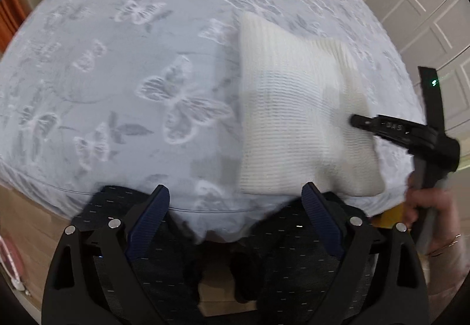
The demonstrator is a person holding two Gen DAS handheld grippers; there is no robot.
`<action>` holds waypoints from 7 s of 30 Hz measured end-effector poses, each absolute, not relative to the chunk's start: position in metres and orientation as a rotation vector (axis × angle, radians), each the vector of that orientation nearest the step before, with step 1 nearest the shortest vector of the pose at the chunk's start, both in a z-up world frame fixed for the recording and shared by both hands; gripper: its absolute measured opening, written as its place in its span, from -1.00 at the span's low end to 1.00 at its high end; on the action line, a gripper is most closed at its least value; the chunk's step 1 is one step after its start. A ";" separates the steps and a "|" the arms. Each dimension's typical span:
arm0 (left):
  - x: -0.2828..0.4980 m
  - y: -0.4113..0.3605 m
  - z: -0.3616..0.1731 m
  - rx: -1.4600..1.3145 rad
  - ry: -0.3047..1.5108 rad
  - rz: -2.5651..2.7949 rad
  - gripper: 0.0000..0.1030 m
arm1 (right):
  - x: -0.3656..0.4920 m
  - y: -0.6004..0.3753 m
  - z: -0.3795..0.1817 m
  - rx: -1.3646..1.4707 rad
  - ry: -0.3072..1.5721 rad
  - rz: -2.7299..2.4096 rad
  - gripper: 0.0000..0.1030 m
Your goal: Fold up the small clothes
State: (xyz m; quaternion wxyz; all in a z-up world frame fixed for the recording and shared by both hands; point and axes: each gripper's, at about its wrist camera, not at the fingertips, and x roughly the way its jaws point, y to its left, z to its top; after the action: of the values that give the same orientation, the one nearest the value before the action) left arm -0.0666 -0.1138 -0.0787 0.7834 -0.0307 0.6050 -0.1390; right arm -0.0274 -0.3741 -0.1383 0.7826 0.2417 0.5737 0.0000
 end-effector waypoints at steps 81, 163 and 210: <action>-0.012 -0.089 -0.102 -0.011 1.315 -0.215 0.63 | -0.023 -0.357 -0.111 0.369 1.240 -0.079 0.56; 0.027 0.010 -0.102 0.117 1.228 -0.141 0.37 | 0.041 -0.151 -0.111 0.064 1.238 0.109 -0.40; 0.025 0.000 -0.103 0.223 1.225 -0.135 0.33 | 0.039 -0.176 -0.153 0.080 1.291 0.069 0.29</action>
State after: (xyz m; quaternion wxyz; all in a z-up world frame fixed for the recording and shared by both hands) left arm 0.0253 -0.0004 -0.1031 0.8103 0.1043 0.5732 -0.0632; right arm 0.0389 -0.1762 -0.1528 0.7974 0.0371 0.6014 0.0323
